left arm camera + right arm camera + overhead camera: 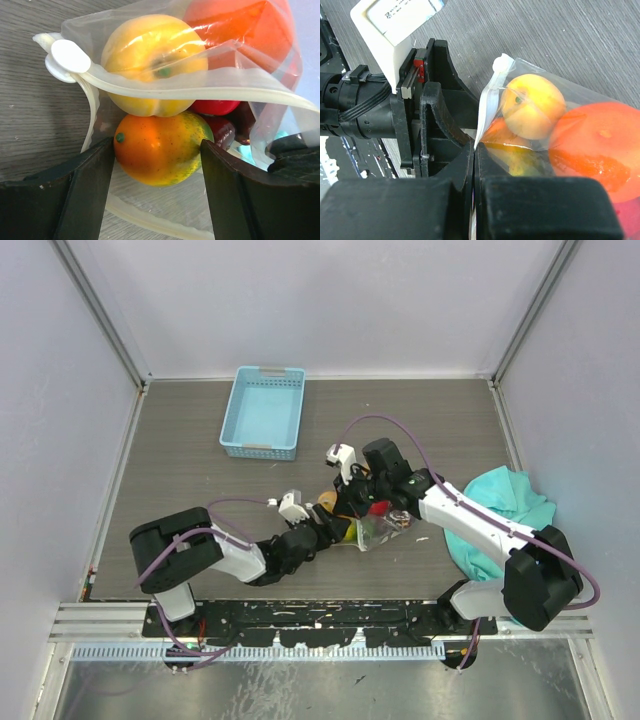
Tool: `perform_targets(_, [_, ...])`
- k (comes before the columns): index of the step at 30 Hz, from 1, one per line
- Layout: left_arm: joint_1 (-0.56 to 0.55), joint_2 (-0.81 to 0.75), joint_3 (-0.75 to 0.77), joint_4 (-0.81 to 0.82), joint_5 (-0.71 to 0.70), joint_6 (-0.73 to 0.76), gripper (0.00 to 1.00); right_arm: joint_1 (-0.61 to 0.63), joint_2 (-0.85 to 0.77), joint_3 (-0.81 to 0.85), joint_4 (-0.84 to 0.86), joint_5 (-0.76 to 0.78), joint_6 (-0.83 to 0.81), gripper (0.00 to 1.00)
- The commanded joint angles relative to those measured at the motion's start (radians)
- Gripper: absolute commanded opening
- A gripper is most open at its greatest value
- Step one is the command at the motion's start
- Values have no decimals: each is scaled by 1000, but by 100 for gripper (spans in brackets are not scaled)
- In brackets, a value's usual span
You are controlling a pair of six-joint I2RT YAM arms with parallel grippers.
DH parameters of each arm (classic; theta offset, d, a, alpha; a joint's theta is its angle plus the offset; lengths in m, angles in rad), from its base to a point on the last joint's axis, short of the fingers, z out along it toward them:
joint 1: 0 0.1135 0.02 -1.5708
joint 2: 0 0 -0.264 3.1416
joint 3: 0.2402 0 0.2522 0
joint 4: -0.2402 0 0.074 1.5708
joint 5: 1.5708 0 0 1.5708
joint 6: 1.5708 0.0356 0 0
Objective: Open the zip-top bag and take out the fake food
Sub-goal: Pick up the fake fruit from the zipper food storage bag.
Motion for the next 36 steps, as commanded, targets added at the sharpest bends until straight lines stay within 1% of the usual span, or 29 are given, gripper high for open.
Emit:
perform_targets(1, [0, 13, 50, -2, -21, 14, 71, 4, -3, 7, 43, -28, -4, 1])
perform_targets(3, [0, 29, 59, 15, -13, 31, 72, 4, -2, 6, 43, -28, -4, 1])
perform_targets(6, [0, 53, 68, 43, -3, 40, 77, 4, -2, 5, 43, -25, -5, 1])
perform_targets(8, [0, 68, 68, 58, -8, 40, 78, 2, -3, 5, 43, -25, -4, 1])
perform_targets(11, [0, 93, 73, 90, -8, 30, 77, 2, -4, 3, 43, -24, -4, 1])
perform_targets(18, [7, 134, 95, 101, -19, 17, 71, -1, -3, 4, 43, -25, -4, 1])
perform_targets(20, [11, 133, 89, 125, -24, 32, 62, -4, -3, 4, 41, -26, -6, 1])
perform_targets(24, [12, 116, 53, 204, -25, 78, 40, -11, -12, 6, 37, -11, -15, 1])
perform_targets(29, [12, 86, 9, 278, 23, 112, 21, -25, -31, 1, 31, 7, -42, 1])
perform_targets(34, [11, 62, -23, 285, 64, 94, 8, -44, -59, -6, 23, 18, -75, 1])
perform_targets(36, [11, 47, -45, 287, 54, 79, 7, -53, -66, -8, 19, 17, -83, 1])
